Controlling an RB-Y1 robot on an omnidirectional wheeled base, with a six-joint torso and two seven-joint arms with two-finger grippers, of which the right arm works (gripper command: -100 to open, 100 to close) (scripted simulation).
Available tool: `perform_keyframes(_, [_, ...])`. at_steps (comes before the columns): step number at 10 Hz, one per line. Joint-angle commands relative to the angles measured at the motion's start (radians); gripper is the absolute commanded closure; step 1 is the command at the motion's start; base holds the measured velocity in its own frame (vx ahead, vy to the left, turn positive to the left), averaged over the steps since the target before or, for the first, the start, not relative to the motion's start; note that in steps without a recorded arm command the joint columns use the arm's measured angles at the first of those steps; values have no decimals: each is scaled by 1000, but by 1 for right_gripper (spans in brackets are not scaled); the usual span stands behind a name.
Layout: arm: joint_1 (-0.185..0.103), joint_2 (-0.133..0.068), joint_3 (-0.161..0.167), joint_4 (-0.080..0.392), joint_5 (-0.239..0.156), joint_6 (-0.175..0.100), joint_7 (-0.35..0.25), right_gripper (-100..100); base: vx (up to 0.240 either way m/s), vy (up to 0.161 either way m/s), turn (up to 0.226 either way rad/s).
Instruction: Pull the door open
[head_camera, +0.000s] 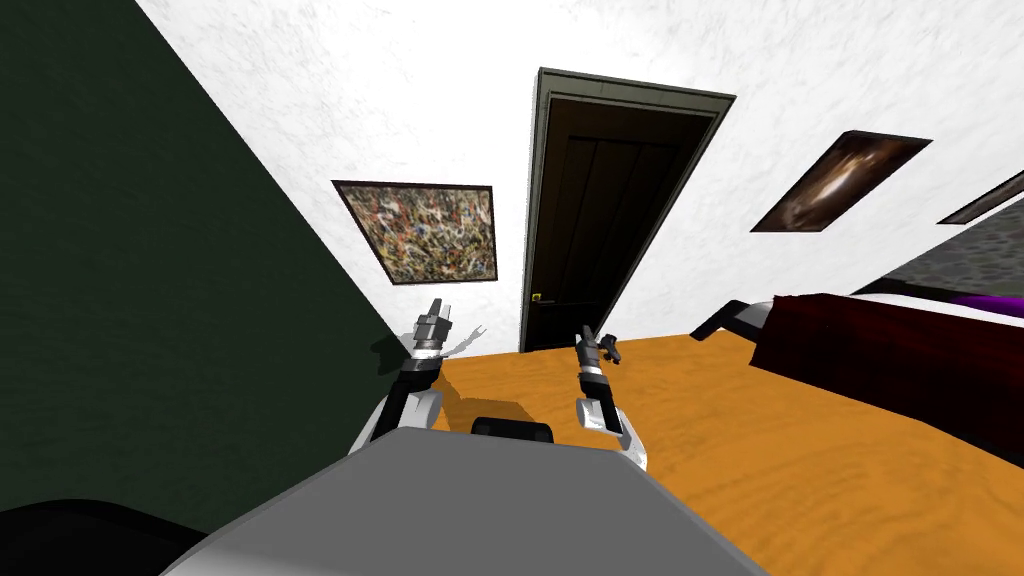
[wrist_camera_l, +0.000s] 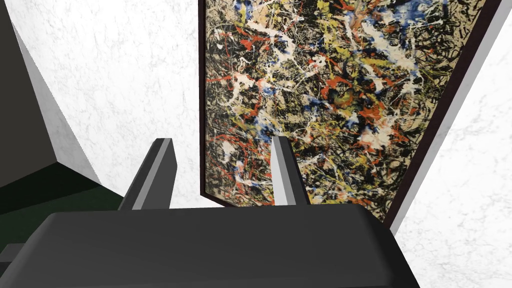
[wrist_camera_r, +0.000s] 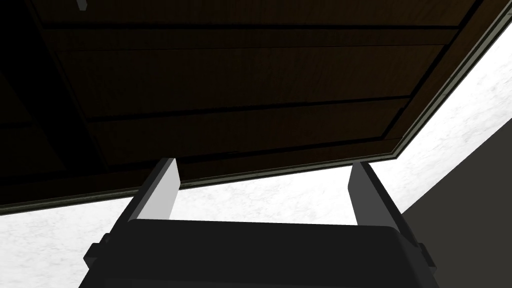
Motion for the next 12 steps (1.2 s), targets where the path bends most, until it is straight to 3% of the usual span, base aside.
perform_keyframes(1, [-16,-4,-6,49,-4,-10,-3,-100,44,-24,142])
perform_keyframes(5, [-48,-11,-16,135,-12,-31,-8,-100,53,-30,115])
perform_keyframes(7, [-79,-17,-27,205,-19,-52,-13,-100,60,-36,180])
perform_keyframes(8, [-79,-17,-27,219,-19,-52,-13,-100,50,-31,64])
perform_keyframes(12, [-126,-25,-42,337,-30,-81,-20,-100,54,-38,126])
